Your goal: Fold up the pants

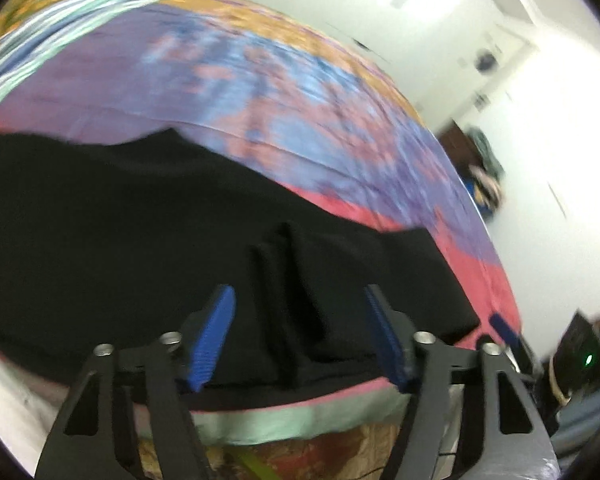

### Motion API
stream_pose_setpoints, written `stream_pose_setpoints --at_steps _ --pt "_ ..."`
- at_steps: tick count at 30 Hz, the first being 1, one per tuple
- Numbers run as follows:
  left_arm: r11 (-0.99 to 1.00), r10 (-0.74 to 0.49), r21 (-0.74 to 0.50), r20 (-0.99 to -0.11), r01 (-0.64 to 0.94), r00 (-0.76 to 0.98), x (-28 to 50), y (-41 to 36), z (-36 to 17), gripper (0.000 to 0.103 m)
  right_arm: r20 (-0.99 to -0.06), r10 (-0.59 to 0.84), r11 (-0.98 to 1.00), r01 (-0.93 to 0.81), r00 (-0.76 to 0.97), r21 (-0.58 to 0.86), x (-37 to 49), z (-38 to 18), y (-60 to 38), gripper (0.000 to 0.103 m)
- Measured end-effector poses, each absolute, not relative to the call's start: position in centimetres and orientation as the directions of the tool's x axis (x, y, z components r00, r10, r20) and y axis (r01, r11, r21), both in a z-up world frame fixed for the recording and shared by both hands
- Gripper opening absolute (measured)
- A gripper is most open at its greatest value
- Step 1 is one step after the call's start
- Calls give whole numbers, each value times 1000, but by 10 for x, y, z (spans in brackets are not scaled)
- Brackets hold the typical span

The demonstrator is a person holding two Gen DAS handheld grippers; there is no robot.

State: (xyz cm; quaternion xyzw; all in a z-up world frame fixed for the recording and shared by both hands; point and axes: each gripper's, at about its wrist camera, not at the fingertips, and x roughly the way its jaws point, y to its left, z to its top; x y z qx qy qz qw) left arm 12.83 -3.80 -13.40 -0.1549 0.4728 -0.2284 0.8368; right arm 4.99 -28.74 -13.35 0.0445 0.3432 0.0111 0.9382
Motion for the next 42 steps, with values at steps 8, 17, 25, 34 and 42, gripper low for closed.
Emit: stream_pose_setpoints --at_steps 8,17,25,34,42 --pt "899 -367 -244 -872 363 324 132 -108 -169 11 -639 57 997 -7 767 81 49 -133 -283 100" --pt "930 -306 -206 -893 305 331 118 -86 -177 11 -622 37 997 14 782 77 48 -130 -287 100" --pt "925 -339 -224 -852 309 398 111 -76 -151 67 -630 41 996 19 776 88 48 -132 -289 100" --pt "812 -559 -581 -745 57 364 158 19 -146 78 -633 41 993 41 773 115 49 -133 -296 100" --pt "908 -397 -360 -901 213 172 166 -73 -189 72 -634 46 993 34 772 114 49 -132 -295 100"
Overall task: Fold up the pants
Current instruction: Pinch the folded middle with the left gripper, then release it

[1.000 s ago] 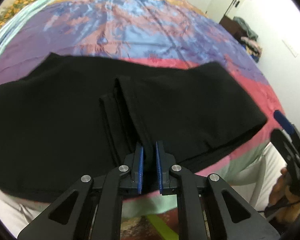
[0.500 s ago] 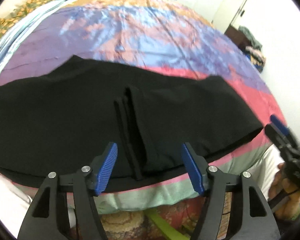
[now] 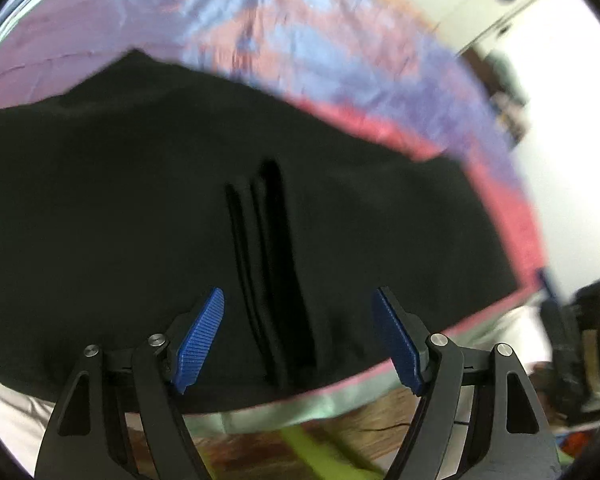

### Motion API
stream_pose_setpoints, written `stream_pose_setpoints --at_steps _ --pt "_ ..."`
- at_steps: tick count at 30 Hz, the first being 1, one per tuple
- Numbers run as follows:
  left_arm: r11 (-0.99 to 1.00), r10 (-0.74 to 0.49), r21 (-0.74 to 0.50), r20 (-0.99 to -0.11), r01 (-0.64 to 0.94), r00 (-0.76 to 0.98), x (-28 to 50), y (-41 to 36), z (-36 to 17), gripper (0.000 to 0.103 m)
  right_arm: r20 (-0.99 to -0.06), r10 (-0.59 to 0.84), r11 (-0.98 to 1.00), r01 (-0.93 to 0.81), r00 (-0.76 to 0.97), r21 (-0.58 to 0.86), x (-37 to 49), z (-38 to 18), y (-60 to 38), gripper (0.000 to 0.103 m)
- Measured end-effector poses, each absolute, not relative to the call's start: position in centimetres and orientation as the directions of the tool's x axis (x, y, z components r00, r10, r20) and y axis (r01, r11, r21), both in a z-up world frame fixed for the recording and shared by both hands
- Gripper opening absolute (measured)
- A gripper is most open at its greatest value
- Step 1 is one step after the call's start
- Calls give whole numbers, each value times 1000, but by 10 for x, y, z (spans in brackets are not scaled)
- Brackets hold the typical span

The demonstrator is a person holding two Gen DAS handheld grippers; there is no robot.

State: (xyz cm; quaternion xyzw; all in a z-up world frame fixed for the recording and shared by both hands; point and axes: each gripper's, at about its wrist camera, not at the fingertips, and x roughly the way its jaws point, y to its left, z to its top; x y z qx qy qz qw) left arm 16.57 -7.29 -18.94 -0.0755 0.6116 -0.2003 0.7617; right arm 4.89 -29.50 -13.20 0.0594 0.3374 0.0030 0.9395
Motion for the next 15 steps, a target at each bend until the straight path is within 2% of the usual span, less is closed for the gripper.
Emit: stream_pose_setpoints --at_steps 1,3,4,11,15 --pt "913 -386 -350 -909 210 159 165 -79 -195 64 -634 45 993 35 772 113 48 -132 -295 100" --pt "930 -337 -295 -923 219 188 162 -90 -198 20 -629 41 993 38 776 111 48 -130 -296 100" --pt "924 -352 -307 -916 230 192 161 -93 -195 14 -626 39 993 40 778 112 48 -131 -296 100" --pt "919 -352 -232 -846 318 400 173 -64 -130 11 -609 20 990 71 793 125 45 -124 -305 100" --pt "919 -319 -208 -892 335 322 173 -41 -159 13 -610 56 987 47 790 151 57 -117 -311 100"
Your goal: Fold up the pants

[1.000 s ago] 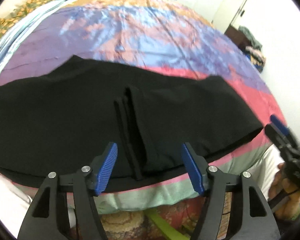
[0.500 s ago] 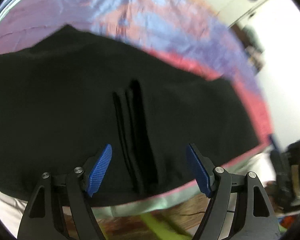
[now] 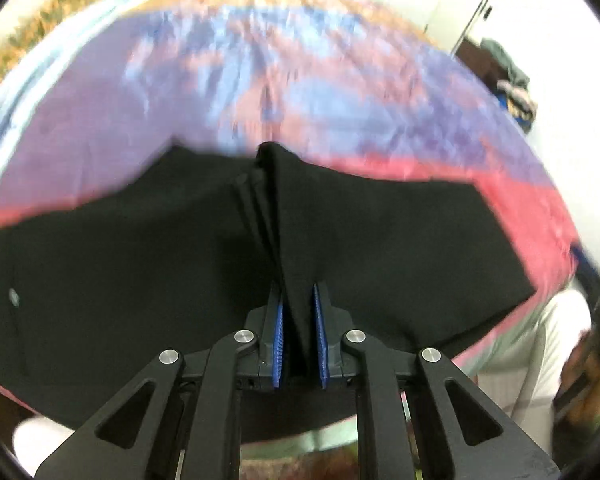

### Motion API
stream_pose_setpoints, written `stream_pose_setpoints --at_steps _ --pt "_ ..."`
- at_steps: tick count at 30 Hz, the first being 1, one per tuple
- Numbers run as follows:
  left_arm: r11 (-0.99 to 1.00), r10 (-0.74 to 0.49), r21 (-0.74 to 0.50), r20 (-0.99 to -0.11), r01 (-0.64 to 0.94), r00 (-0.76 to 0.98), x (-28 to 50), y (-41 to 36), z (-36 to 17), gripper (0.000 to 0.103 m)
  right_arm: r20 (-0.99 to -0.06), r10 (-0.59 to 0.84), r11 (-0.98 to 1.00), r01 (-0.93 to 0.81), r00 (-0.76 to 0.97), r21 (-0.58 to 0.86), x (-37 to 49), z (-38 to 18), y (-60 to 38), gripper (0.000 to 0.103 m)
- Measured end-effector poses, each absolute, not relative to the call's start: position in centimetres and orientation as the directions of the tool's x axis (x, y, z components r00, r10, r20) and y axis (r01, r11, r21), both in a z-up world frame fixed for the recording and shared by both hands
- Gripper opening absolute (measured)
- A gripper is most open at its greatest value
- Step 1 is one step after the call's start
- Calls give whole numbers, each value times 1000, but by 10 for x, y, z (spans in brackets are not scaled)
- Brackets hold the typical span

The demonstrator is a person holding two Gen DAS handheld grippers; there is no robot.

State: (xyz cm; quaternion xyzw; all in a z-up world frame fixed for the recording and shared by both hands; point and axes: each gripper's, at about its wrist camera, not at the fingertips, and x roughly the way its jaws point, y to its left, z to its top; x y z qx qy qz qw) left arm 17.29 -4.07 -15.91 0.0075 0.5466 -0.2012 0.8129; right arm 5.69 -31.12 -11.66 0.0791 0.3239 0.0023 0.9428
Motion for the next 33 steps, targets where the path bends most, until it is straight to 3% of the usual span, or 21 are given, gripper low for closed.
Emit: stream_pose_setpoints --at_steps 4,7,9,11,12,14,16,18,21,26,29,33 --pt "932 -240 -122 -914 342 328 160 -56 -189 18 -622 168 982 -76 765 172 98 -106 -307 100" --pt "944 -258 -160 -902 288 346 160 -51 -188 27 -655 314 949 -212 687 233 131 -113 -296 100" --pt "952 -262 -179 -897 249 357 156 -36 -187 45 -742 358 934 -226 568 278 151 -149 -291 100" --pt "950 -280 -205 -893 235 352 155 -31 -186 54 -877 309 951 -146 368 274 168 -203 -291 99" --pt "951 -281 -210 -892 226 355 154 -27 -184 55 -899 283 958 -133 334 252 169 -216 -291 99" --pt "954 -275 -204 -887 221 371 150 -20 -174 59 -889 262 964 -153 377 219 167 -203 -287 98" --pt "960 -260 -185 -868 210 424 145 -15 -159 65 -851 307 952 -133 426 278 168 -177 -291 98" --pt "967 -241 -163 -836 196 494 142 -9 -143 77 -806 322 946 -129 497 298 171 -149 -296 98" --pt "975 -215 -149 -806 163 551 143 -3 -133 79 -812 274 962 -126 515 244 190 -139 -298 101" --pt "982 -188 -155 -800 107 570 139 6 -141 79 -931 210 976 -9 298 217 216 -216 -296 101" --pt "987 -159 -139 -785 80 599 129 10 -136 79 -917 170 985 -28 360 172 207 -206 -292 100" --pt "984 -177 -143 -754 106 633 125 2 -124 79 -829 182 978 -13 529 207 176 -152 -294 100"
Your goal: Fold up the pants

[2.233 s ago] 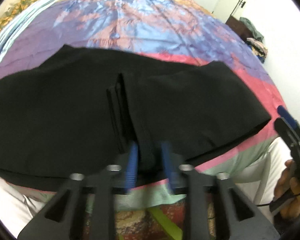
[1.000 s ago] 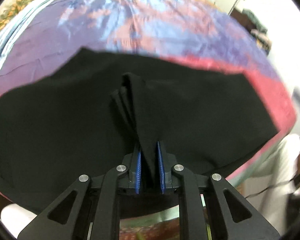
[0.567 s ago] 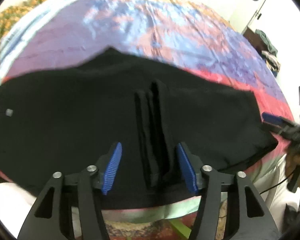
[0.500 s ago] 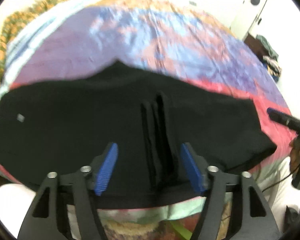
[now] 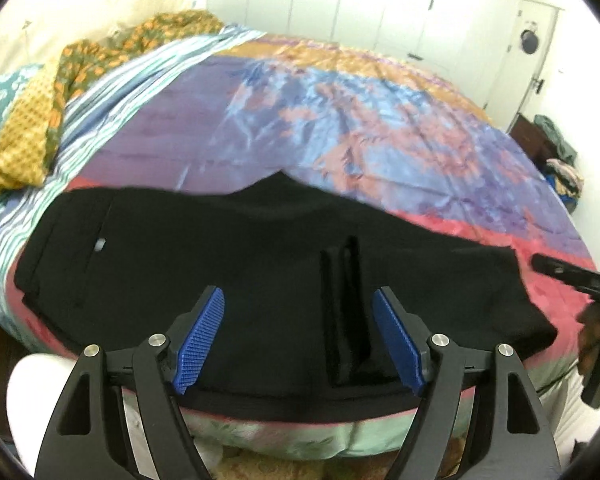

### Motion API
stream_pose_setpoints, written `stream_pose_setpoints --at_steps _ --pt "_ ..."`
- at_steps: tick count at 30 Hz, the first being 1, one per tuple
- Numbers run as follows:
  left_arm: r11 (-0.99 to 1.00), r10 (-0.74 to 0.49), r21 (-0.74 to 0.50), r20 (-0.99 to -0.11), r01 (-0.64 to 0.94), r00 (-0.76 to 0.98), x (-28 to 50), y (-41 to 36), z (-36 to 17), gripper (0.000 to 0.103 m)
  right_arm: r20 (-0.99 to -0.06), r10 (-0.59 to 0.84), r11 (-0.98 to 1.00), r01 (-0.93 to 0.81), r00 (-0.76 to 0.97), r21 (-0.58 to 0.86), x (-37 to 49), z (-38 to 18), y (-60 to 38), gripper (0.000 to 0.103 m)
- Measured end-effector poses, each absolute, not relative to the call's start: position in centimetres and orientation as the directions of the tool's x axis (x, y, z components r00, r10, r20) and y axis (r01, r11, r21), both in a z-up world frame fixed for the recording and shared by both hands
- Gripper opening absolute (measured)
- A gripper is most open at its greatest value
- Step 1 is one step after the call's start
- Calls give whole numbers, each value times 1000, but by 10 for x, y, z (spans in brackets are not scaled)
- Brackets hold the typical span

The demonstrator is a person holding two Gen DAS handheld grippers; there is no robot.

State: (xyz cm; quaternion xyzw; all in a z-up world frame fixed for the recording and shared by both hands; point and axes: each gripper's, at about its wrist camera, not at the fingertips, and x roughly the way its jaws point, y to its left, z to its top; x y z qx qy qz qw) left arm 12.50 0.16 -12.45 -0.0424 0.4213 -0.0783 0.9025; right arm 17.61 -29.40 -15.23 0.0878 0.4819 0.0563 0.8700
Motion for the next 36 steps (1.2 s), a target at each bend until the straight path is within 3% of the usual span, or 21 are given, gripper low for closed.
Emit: stream_pose_setpoints --at_steps 6,11,13,19,24,28,36 --pt "970 -238 -159 -764 183 600 133 -28 -132 79 -744 178 982 -70 644 175 118 -124 -277 101" --pt "966 -232 -117 -781 230 580 130 -46 -143 79 -874 192 977 1 447 215 114 -196 -282 101" --pt "968 -224 -109 -785 227 578 127 -45 -145 79 -862 174 979 8 477 202 108 -199 -282 101" --pt "975 -214 -134 -790 179 574 121 -30 -152 79 -762 132 983 17 633 183 94 -150 -282 101" --pt "976 -209 -134 -790 171 577 118 -24 -150 79 -859 147 980 46 491 194 101 -195 -285 102" --pt "980 -195 -128 -791 154 579 116 -13 -146 80 -842 113 988 35 527 154 100 -191 -279 103" --pt "983 -157 -183 -802 14 576 124 48 -140 81 -797 99 973 112 596 204 96 -182 -296 102"
